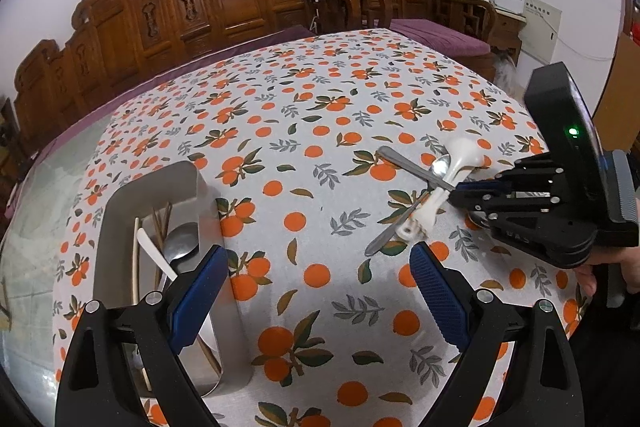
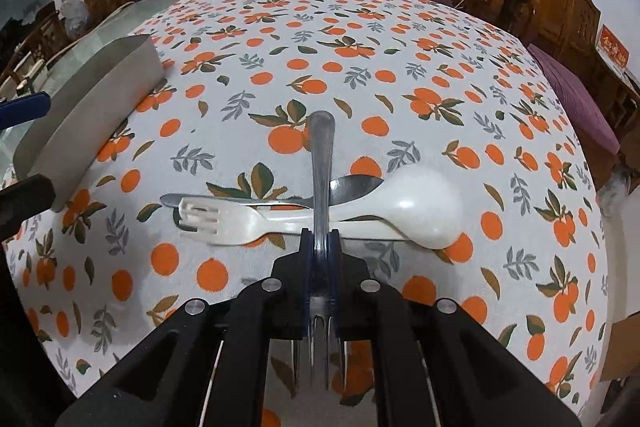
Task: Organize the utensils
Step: 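Lift the metal fork with the right tool while the left tool reaches toward the white plastic fork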
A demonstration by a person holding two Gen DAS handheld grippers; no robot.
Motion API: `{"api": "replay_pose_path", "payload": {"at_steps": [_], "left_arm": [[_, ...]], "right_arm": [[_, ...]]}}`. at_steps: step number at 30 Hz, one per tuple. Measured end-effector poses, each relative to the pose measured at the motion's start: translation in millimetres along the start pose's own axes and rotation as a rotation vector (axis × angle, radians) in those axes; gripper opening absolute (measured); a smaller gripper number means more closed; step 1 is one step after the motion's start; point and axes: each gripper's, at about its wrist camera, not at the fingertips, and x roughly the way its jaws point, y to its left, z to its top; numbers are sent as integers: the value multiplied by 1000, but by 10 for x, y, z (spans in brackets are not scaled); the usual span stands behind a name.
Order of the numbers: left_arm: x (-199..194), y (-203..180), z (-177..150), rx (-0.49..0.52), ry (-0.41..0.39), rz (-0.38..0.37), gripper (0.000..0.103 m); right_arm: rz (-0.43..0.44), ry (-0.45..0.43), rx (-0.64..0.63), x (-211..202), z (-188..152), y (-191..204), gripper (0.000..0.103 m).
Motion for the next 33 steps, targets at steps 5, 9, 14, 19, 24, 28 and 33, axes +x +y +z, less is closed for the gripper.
{"api": "replay_pose_path", "payload": {"at_steps": [5,9,14,19,24,28,33], "left_arm": [[2,0,-3,0,4,-2,88],[15,-14,-9,1,7,-2,89],[39,-30,-23,9,12,3,89],[63,-42,-31,10,19,4,89],[62,-87,7,10,16,-15,89],[51,-150,108,40,6,-31,88],[150,-239,294,110,6,-48,88]], "right_arm": [[-24,6,-11,67,55,32,12],[-22,7,-11,100,101,19,14],[1,13,14,122,148,-33,18],[13,17,13,134,170,-39,12],[21,-17,12,46,162,-40,9],[29,-147,84,-315,209,-215,8],[9,-159,130,-377,192,-458,8]]}}
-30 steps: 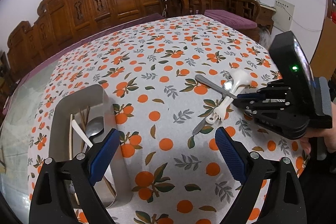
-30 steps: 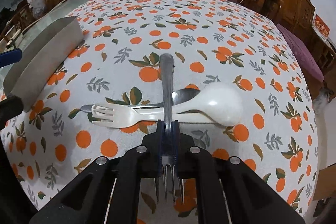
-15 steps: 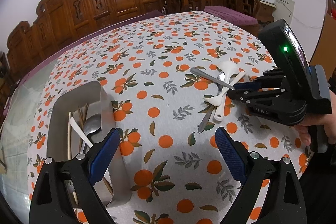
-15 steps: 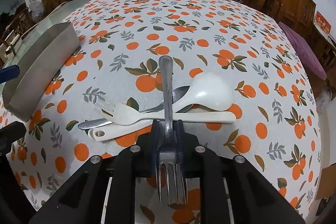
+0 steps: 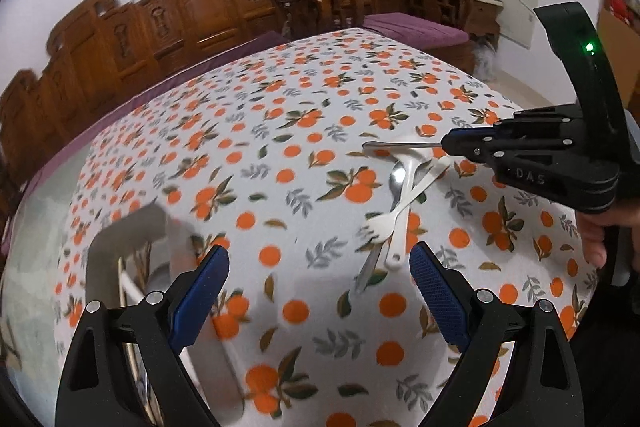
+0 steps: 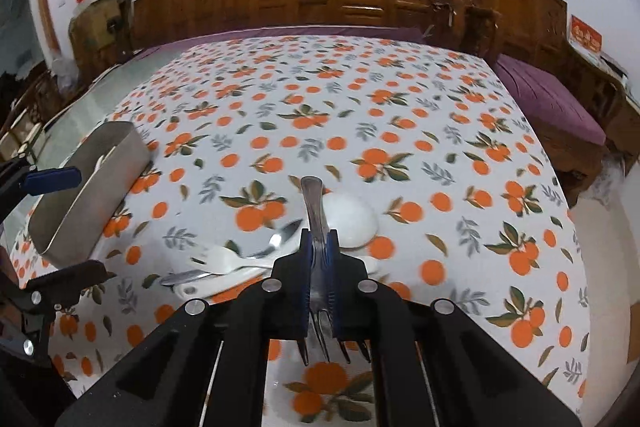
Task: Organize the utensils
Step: 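Lift the metal fork with the right tool while the left tool reaches toward the white plastic fork, then grasp the white plastic fork with the left tool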
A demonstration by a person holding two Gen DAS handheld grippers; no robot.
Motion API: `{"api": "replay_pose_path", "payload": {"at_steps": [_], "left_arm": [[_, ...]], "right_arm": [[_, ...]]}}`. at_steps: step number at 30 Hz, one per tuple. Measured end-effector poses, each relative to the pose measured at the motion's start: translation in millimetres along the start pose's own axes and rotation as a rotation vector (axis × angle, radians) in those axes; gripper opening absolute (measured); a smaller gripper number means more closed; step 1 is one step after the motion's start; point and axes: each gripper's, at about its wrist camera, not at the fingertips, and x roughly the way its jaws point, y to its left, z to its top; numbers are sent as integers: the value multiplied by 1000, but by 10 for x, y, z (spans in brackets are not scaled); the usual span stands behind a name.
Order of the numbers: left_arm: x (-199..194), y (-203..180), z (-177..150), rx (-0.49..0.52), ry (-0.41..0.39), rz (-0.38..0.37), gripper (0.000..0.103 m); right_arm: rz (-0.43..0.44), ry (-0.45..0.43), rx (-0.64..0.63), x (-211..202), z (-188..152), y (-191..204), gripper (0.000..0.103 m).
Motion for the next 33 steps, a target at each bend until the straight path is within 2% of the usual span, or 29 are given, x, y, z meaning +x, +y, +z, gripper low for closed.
{"api": "replay_pose_path", "payload": {"at_steps": [4,11,13,15,20,30,33], "left_arm": [[212,-67,144,26,29,-68,83],[663,-346,338,119,93,-165,62],[734,-413,346,152,108,-182,57],[812,-491,346,191,130,-189,46],[900,-610,332,251,154,-209,33],[941,-552,299,220,179,-230,0],[918,-521,279,206,186,-230,0]], "right_arm": [[-1,3,43,-1,11,-197,8],[10,-47,93,-94,42,-374,8],[15,-54,106,-103,54,-418,8],[18,-57,116,-108,65,-452,8],[19,-58,134,-107,70,-499,8],[28,-52,125,-88,61,-449,8],[31,-52,122,-89,62,-429,8]]}}
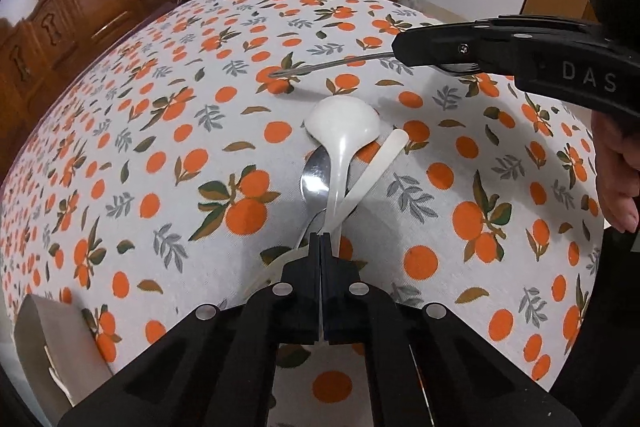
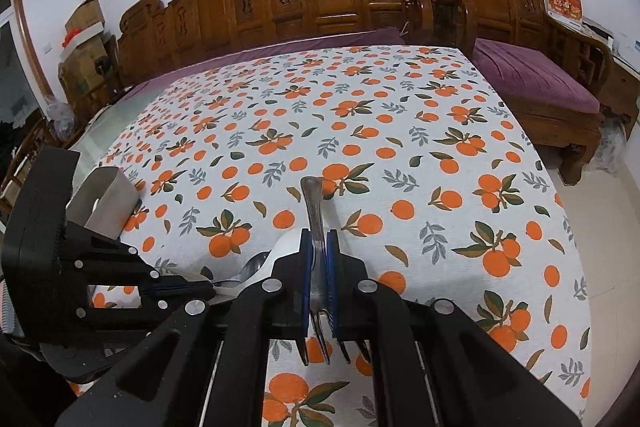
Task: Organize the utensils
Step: 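Grasp the white plastic fork with the left tool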
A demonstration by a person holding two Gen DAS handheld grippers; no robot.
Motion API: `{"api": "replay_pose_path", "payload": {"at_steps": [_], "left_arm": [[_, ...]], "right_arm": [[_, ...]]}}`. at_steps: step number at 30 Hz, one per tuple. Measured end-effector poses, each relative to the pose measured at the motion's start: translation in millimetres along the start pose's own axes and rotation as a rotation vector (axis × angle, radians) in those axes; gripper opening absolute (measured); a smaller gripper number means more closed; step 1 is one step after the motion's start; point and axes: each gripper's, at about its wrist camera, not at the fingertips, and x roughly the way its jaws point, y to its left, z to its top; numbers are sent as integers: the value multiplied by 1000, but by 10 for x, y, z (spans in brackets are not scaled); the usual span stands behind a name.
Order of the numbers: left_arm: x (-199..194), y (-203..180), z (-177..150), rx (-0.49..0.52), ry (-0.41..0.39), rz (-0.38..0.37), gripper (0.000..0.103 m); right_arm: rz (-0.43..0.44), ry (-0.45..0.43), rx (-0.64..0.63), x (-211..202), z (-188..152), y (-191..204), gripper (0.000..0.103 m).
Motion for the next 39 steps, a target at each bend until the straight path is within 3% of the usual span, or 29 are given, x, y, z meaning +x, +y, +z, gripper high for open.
{"api": "replay_pose_path", "payload": {"at_steps": [6,13,16,19,29,39], "left_arm": [[-26,-64,57,36,-18,32,0],[83,-83,165,79,16,32,4],[84,-25,158,61,34,16,24],[136,28,103,42,59,-4,28],[84,59,91,-7,38,-68,5],[-158,177,-28,-104,-15,-50,5]], "right_arm": [[3,-11,6,-14,8,15,8],[-1,-7,14,-22,12,-21,8],[1,-8,17,-22,14,-29,8],[3,-5,13,-17,16,-20,8],[3,-4,12,-8,10,1,8],[11,-3,-3,-2,20,60,8]]}}
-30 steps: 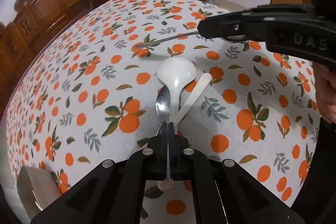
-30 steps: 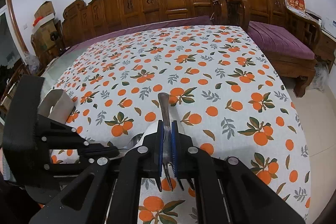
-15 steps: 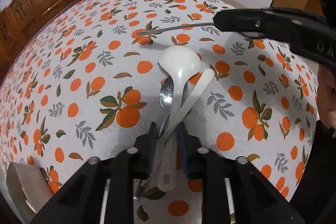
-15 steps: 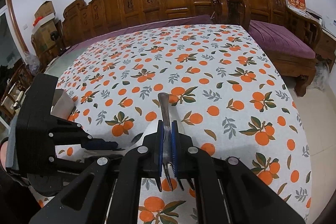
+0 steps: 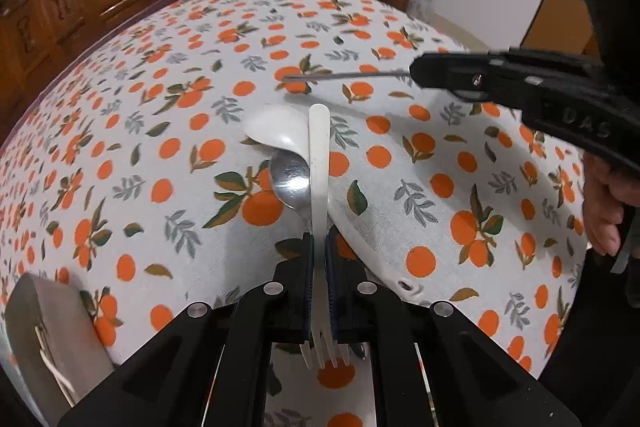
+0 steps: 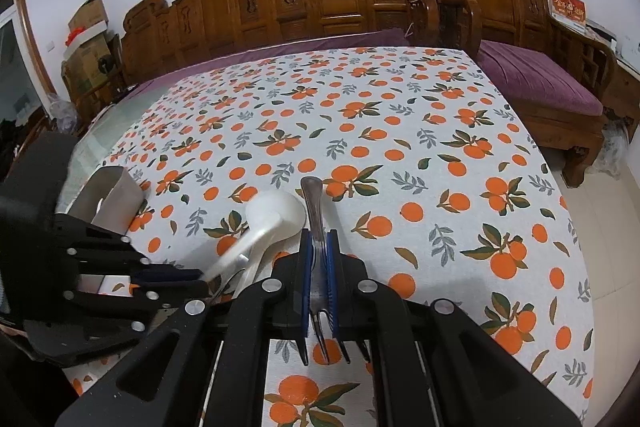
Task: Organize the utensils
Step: 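Grasp the white plastic fork with the left tool, then carry the white plastic fork into the tray and open the left tool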
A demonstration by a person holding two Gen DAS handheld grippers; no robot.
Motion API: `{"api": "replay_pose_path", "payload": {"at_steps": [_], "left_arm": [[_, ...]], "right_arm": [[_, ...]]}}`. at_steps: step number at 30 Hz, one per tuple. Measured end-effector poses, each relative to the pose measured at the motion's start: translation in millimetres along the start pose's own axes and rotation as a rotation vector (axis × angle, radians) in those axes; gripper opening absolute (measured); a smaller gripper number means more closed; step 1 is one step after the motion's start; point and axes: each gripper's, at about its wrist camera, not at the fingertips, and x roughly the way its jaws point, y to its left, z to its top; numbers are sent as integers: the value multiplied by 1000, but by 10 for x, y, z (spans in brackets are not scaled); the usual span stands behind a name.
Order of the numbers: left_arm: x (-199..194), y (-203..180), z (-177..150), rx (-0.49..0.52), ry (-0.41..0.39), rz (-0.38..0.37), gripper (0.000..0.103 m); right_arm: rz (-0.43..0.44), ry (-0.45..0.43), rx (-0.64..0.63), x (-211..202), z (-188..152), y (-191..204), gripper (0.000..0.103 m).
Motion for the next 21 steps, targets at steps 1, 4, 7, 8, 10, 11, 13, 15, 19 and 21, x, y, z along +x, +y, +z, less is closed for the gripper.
{"api": "replay_pose_path", "payload": {"at_steps": [1,4,7,8,10,11,13,15,19,21], "left_arm": [[-33,17,-7,-9,-7,2,5],[-177,100,-61,-55,-37,8,5],[-309,176,-115,-78,-65,18,5],[-369,213,-142,-88,-75,26,5],[-448,269,-180,-99,-85,41,5],[-494,302,-195,-105,-90,48,5],[-607,387,-243,-125,-104,61,5],[-706,464,-291,-139,-114,80,5],[-854,625,-406,-167,-121,112,5],[-905,713,-468,-183,-117,131,5]], "right_arm": [[3,-2,0,-4,3,13,8],[13,-11,-14,-24,21,90,8],[24,-17,-32,-37,33,182,8],[27,-18,-39,-44,35,213,8],[36,-23,-58,-57,41,299,8],[40,-25,-68,-64,43,345,8],[48,-30,-85,-80,49,425,8],[54,-33,-100,-92,52,502,8],[69,-27,-148,-85,30,684,8],[72,-22,-173,-75,7,786,8]]}}
